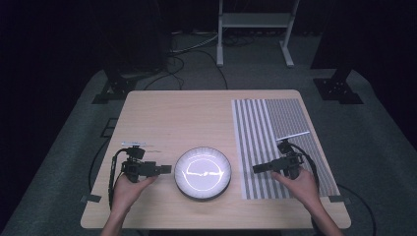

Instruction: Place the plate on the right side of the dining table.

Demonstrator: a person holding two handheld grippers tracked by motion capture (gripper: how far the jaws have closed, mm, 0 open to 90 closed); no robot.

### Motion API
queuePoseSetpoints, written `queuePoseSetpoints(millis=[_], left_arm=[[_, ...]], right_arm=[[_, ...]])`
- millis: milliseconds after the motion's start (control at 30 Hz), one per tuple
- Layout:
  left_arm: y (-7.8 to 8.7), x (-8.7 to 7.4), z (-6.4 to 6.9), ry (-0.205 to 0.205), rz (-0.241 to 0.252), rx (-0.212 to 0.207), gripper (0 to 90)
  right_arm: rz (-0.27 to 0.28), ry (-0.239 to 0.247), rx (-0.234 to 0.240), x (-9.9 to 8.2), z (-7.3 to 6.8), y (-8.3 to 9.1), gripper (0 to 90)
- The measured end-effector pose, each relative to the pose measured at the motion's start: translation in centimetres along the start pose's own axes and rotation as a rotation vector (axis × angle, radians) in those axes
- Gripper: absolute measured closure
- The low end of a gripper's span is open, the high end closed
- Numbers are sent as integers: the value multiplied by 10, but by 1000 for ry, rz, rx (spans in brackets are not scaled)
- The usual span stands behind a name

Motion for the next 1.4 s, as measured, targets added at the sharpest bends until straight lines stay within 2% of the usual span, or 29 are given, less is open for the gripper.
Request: queuePoseSetpoints(millis=[167, 367, 533, 667, 767, 933, 1167, 1400], left_arm=[[2, 1, -1, 2, -2, 2, 92], [2, 1, -3, 11, -2, -14, 92], [2, 3, -1, 11, 3, -22, 92], [0, 5, 2, 4, -1, -32, 92], [-1, 6, 4, 1, -3, -38, 93], [-2, 6, 6, -1, -9, -43, 106], [-3, 5, 7, -2, -19, -45, 109], [-5, 3, 6, 2, -28, -45, 113]], right_arm=[[0, 2, 3, 4, -5, 2, 284], [-22, 9, -5, 8, -20, -5, 289], [-56, 33, -4, 12, -38, -16, 294], [-84, 52, -23, 15, -49, -27, 302], [-102, 62, -39, 17, -54, -36, 309], [-127, 60, -40, 19, -59, -46, 332], [-164, 53, -53, 21, -65, -59, 436], [-184, 43, -90, 24, -67, -69, 600]])
Point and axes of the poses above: each handheld gripper's, and its own axes: y roughly backward along the jaws, x roughly out of its top, z roughly to its right, the point moved 6 cm from there along -y, roughly forward along the jaws, and after that the axes turned 15 degrees about -y, right-handed, at the moved point
